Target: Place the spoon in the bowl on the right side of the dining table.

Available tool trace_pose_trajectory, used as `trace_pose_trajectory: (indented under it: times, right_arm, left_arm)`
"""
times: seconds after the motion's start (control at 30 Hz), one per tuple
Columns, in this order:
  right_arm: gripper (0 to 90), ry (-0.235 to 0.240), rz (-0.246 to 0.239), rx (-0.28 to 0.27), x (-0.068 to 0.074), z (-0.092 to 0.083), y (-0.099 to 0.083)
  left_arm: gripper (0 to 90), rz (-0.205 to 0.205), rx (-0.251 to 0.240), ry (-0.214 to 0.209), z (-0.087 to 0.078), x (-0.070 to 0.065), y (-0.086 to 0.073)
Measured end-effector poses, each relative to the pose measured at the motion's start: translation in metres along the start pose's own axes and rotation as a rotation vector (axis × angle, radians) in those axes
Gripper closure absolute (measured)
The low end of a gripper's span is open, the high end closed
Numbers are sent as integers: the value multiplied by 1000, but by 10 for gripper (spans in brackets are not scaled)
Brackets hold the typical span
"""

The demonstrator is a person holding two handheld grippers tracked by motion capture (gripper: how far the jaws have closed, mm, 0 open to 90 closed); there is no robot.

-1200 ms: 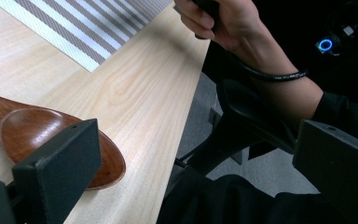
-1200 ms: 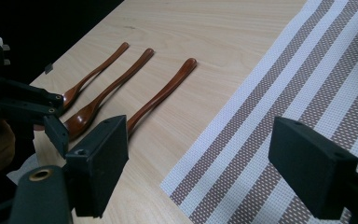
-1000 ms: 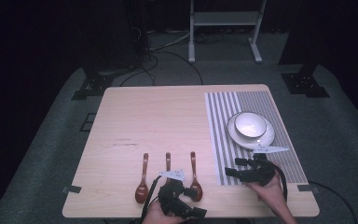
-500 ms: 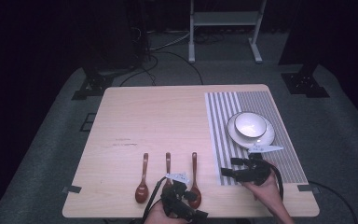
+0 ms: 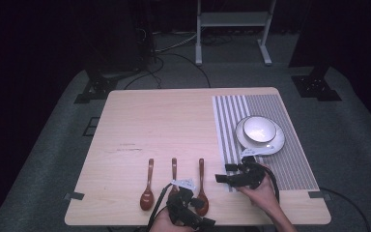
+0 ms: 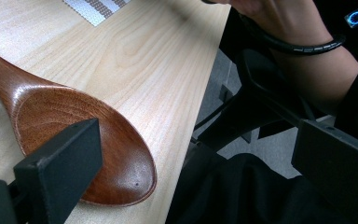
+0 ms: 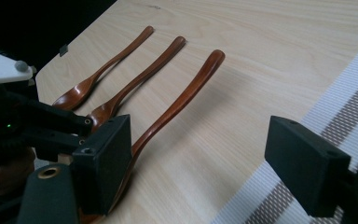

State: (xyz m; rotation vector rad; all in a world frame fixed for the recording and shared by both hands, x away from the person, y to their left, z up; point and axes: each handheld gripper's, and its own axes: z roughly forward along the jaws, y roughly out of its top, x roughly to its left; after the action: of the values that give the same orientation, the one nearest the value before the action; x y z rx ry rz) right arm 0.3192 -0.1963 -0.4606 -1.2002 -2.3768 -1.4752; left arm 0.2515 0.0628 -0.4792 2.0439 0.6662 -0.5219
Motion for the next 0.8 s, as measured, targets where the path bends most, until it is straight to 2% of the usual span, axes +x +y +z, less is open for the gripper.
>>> trace_pose_trajectory:
  times: [0.17, 0.33, 0.8]
  right_arm:
    - [223, 24, 21, 24, -2, 16, 8]
    - [224, 32, 22, 32, -3, 25, 13]
    - [322, 57, 58, 60, -9, 51, 27]
  left_arm:
    - [4, 1, -3, -2, 0, 0, 0]
    - [4, -2, -3, -3, 0, 0, 0]
    - [4, 0, -1, -4, 0, 1, 0]
